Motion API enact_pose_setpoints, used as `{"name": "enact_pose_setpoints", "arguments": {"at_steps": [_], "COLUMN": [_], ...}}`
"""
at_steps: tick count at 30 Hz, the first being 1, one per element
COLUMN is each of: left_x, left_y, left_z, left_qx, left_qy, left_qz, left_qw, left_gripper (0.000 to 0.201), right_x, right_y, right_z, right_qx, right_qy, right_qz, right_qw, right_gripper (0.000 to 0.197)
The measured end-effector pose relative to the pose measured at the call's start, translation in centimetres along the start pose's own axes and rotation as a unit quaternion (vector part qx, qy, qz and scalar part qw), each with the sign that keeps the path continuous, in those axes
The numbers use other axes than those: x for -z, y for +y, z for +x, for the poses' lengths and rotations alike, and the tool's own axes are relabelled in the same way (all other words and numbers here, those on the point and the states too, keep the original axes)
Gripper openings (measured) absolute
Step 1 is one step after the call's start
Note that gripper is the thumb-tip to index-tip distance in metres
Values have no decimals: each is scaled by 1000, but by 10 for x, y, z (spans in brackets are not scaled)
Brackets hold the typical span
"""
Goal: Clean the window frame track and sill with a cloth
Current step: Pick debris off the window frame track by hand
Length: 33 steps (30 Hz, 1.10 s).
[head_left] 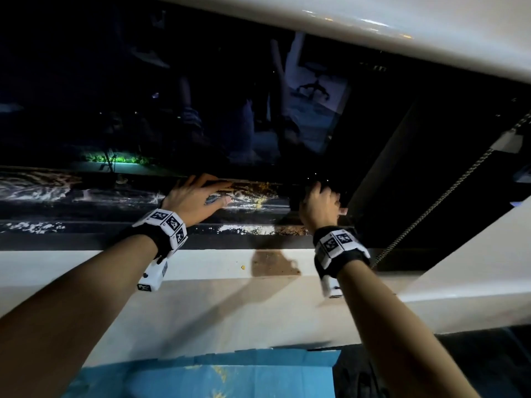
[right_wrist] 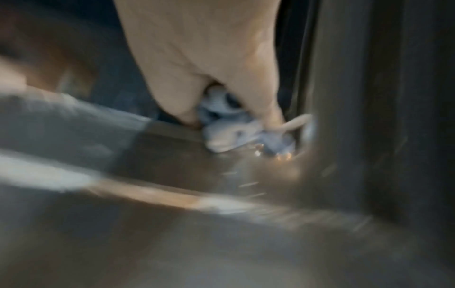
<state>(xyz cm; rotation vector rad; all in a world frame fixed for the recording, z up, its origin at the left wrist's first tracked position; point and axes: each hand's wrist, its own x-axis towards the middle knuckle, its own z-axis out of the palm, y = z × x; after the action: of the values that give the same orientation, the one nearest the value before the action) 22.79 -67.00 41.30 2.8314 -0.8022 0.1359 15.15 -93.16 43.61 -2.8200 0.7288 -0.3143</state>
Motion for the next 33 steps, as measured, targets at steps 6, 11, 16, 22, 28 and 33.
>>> {"name": "enact_pose_setpoints", "arguments": {"at_steps": [6, 11, 16, 22, 28, 33], "left_x": [-1, -1, 3, 3, 4, 8], "left_y": [-1, -1, 2, 2, 1, 4], "left_z": [4, 2, 0, 1, 2, 1], "left_qx": [2, -1, 4, 0, -4, -2], "left_qy": [5, 9, 7, 5, -8, -22], "left_qz": [-5, -4, 6, 10, 15, 12], "left_qw": [1000, 1000, 1000, 1000, 1000, 1000], "left_gripper": [64, 64, 57, 56, 57, 54], "right_x": [-6, 32, 25, -1, -16, 9], "right_y": [-36, -14, 13, -4, -46, -60], "right_z": [-18, 1, 27, 30, 13, 5], "right_qx": [153, 187, 93, 33, 113, 213], "right_qy": [-34, -17, 33, 52, 35, -55], "right_qz": [118, 121, 85, 81, 65, 139], "right_qw": [980, 975, 991, 995, 991, 965], "right_gripper": [36, 53, 26, 24, 32, 29]}}
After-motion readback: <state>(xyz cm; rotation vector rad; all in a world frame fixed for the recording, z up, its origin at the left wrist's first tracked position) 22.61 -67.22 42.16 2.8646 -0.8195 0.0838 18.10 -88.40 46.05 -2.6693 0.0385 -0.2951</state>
